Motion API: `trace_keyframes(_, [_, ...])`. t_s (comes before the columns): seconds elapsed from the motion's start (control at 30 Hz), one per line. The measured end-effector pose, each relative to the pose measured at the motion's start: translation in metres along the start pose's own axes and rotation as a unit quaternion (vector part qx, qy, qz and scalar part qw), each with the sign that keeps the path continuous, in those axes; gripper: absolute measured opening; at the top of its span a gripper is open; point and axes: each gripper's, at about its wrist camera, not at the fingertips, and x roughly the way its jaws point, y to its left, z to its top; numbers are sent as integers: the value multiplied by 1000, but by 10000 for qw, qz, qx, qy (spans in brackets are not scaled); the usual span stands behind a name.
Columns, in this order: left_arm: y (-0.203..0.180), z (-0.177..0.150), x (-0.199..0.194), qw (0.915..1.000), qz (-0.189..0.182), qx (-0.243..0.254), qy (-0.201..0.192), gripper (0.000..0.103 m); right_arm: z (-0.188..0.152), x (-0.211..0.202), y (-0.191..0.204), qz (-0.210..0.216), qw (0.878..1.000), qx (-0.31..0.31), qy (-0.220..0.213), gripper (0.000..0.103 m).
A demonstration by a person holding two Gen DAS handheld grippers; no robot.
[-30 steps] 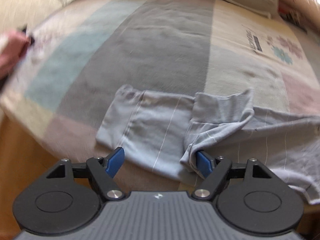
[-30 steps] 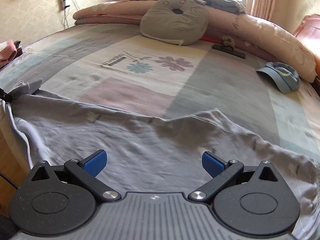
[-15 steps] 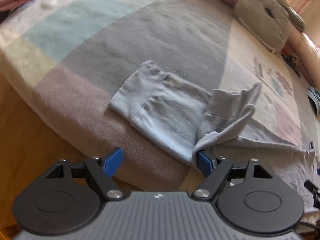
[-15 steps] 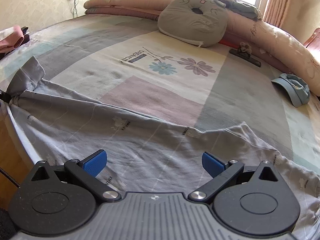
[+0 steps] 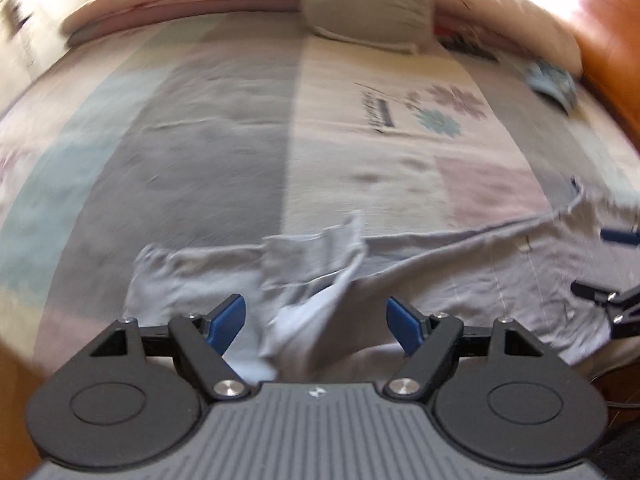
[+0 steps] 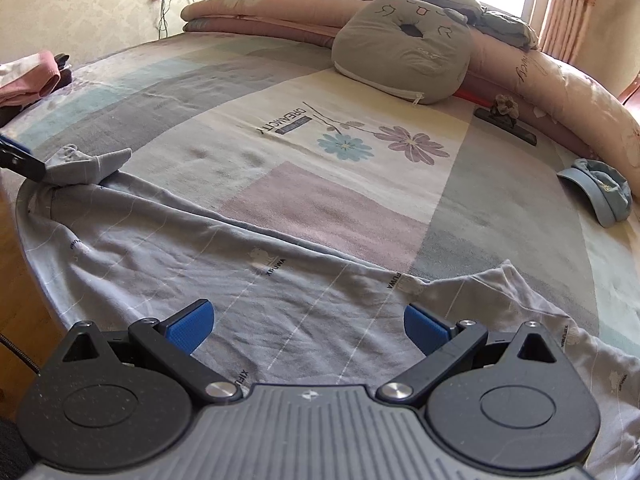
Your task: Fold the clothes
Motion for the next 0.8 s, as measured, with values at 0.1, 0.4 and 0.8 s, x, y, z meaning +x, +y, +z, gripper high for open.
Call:
trace_keyframes(0.1, [-22,14,15,9991,168,356,143,77,-3,-2,-4,-20,9999,106,-31,103])
trace_keyframes(0.4, [-34,31,37,9971,516,301,465,71,-13,-8,-21,13,9992,375,-132,103])
trace_keyframes(0.8, [-63,38,62,9745,1806,1102,748,71,-1,-6,-15,305,9986,120,-425,103])
